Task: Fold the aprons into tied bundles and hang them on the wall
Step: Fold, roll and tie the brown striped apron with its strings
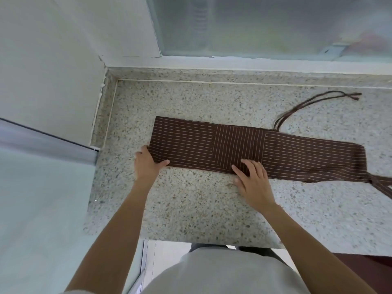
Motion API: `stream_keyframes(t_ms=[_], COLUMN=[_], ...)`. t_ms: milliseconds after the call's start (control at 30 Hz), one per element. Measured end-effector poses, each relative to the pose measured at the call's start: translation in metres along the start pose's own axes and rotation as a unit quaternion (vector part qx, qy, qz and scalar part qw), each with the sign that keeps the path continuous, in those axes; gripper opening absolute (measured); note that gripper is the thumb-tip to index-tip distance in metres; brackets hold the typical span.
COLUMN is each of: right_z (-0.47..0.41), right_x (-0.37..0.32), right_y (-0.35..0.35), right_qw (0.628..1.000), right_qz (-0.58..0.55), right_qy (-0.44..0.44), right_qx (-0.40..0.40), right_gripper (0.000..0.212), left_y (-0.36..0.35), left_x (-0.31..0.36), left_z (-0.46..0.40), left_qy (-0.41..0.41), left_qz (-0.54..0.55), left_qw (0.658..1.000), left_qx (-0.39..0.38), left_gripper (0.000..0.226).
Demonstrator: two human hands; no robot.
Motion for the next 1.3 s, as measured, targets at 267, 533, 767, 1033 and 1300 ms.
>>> stream_keyframes(t_ms=[267, 533, 767, 1033, 1300], right_z=[0.025, 0.025, 0.083, 0.116, 0.099], right_x=[-0.005, 0.018, 0.144, 0.220, 0.253], right_y=[-0.015, 0.014, 0.040, 0.029, 0.066], right_qw=[0.997, 0.991, 0.979, 0.941, 0.883], right_qz=[0.037, -0.121, -0.080, -0.311, -0.358], right_qy=[0.011, 0.025, -0.180, -0.135, -0.271], right_qx=[-0.064, -0.046, 0.058, -0.013, 0.137], right_gripper=[0.055, 0.053, 0.043, 0.040, 0.020], left_y=[0.022, -0.001, -0.084, -0.208, -0.176], left_x=[0.025, 0.161, 0.276, 0.338, 0.272], left_z=[0.034, 0.107, 0.170, 0.226, 0.209], left_qy=[0.019, -0.172, -0.322, -0.394, -0.365], left_qz=[0.264, 0.417, 0.351, 0.143, 0.039], left_qw=[0.958, 0.889, 0.879, 0.899, 0.928], left_qx=[0.110, 0.074, 0.027, -0.124, 0.059], left_gripper=[0.031, 0.019, 0.016, 0.026, 0.055])
Point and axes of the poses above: each hand's wrist, its own z-axis away from the middle knuckle, its own y-axis out of the back of the hand, x = y × z, the point moved 3 cm from there along -z, towards the middle knuckle, and after that the axes turned 1 degree about -z, right-handed, at the moved point
